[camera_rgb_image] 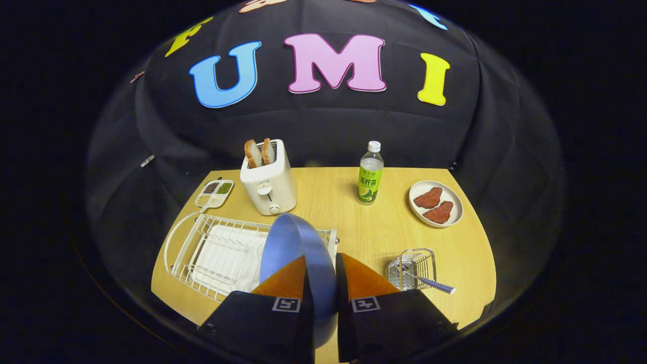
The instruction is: Take the plate from the dish rack, then take the spoon from the basket and place it into the plate.
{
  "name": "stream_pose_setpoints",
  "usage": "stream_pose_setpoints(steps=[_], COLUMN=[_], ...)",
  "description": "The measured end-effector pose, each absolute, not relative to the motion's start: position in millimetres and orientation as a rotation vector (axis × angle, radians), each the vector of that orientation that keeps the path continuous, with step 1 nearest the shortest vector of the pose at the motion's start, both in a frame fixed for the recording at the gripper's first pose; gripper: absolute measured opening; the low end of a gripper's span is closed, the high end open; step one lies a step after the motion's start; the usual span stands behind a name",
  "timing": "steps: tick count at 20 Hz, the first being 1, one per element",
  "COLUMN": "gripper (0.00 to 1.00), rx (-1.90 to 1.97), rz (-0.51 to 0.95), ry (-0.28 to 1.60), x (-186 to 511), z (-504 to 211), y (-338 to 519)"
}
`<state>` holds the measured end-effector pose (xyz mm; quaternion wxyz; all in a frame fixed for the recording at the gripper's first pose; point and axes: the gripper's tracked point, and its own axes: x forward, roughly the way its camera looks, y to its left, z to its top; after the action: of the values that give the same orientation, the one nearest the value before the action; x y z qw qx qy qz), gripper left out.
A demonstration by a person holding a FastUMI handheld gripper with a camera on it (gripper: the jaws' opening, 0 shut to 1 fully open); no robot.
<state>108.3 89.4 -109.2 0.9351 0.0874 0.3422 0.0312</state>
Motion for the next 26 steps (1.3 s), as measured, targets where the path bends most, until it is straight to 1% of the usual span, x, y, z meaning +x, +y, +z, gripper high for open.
stream_pose_setpoints(steps=[6, 9, 13, 16, 20, 23, 26], gripper=[0.22, 0.22, 0.21, 0.21, 0.21, 0.21, 0.22], rx=[0.292, 0.293, 0.447, 0.45, 0.505, 0.584, 0.644], rz=[0.108, 0.11, 0.165, 0.182, 0.24, 0.24, 0.241], ry=[0.682, 0.711, 0.768, 0.806, 0.873, 0.938, 0.978], x=[54.4, 24.0, -12.0, -28.8, -33.8, -24.7, -18.1], z=[-101.1, -124.9, -153.2, -187.1, -240.5, -285.9, -311.4], y=[27.4, -14.6, -46.5, -77.8, -86.5, -85.7, -75.3])
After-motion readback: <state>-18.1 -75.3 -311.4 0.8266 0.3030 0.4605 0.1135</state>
